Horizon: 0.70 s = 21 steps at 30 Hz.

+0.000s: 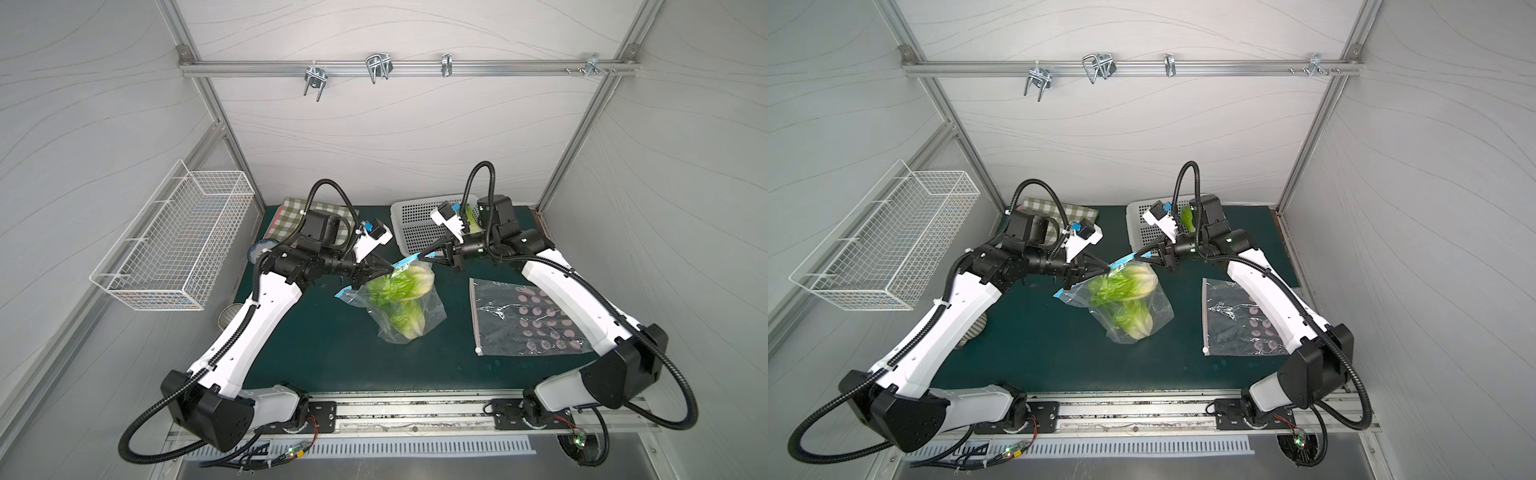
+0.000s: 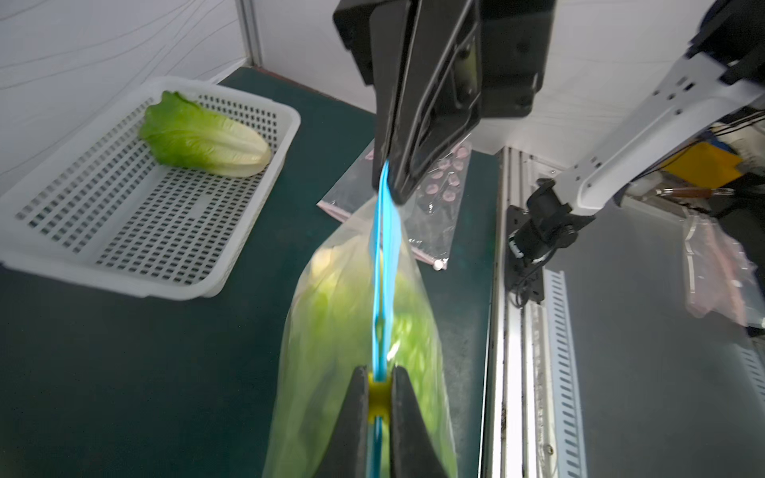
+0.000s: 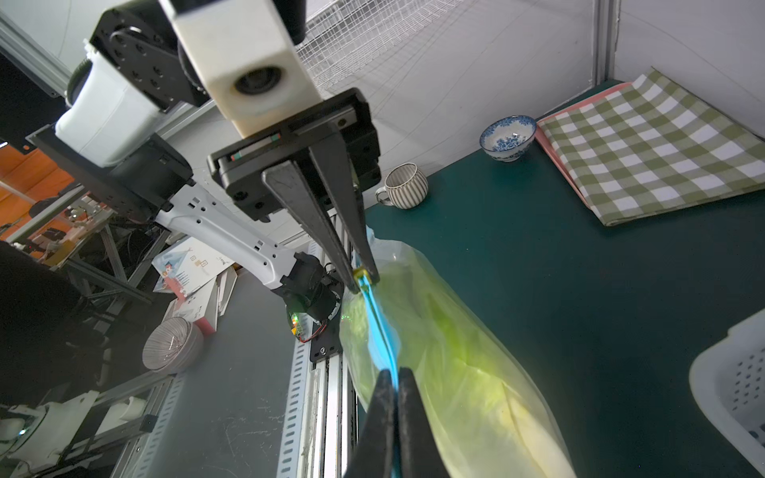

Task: Put the chinese cabbages into a zipper bag and zip it
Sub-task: Unzip the zipper on the zipper food storage bag.

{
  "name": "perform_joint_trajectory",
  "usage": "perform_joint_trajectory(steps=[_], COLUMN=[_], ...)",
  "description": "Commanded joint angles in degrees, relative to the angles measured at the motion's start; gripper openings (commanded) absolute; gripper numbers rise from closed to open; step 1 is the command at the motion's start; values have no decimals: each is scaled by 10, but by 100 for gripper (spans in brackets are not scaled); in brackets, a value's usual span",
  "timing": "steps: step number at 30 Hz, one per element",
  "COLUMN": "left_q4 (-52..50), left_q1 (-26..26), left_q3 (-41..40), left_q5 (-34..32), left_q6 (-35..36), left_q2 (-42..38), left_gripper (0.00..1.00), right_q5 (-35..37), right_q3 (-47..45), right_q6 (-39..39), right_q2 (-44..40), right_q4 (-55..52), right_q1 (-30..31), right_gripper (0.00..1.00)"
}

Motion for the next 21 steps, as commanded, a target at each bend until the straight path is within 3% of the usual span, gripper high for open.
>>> perform_joint_trajectory(steps=[1,5,9,12,14,21], left_q4=[-16,-13,-10,-9,0,30], left_q1=[5,5,5,5,6,24], left_q3=[-17,-18,12,7,-22,-90], left_q5=[-66,-76,-32,-35,-53,-91], left_q6=[14,16,-10,-23,-18,2], left_q2=[-30,-23,1,-4,-18,-72], left_gripper=[0,0,1,23,31,35], right_q5=[0,1,5,10,8,8], right_q3=[6,3,18,14,10,-6], right_q6=[5,6,-16,-18,-19,-11], right_q2=[-28,-23,-16,-22,-24,-30], right_q4=[43,43,18,23,25,40], right_q1=[-20,-20,4,4,-3,-12], right_gripper=[0,0,0,0,0,0])
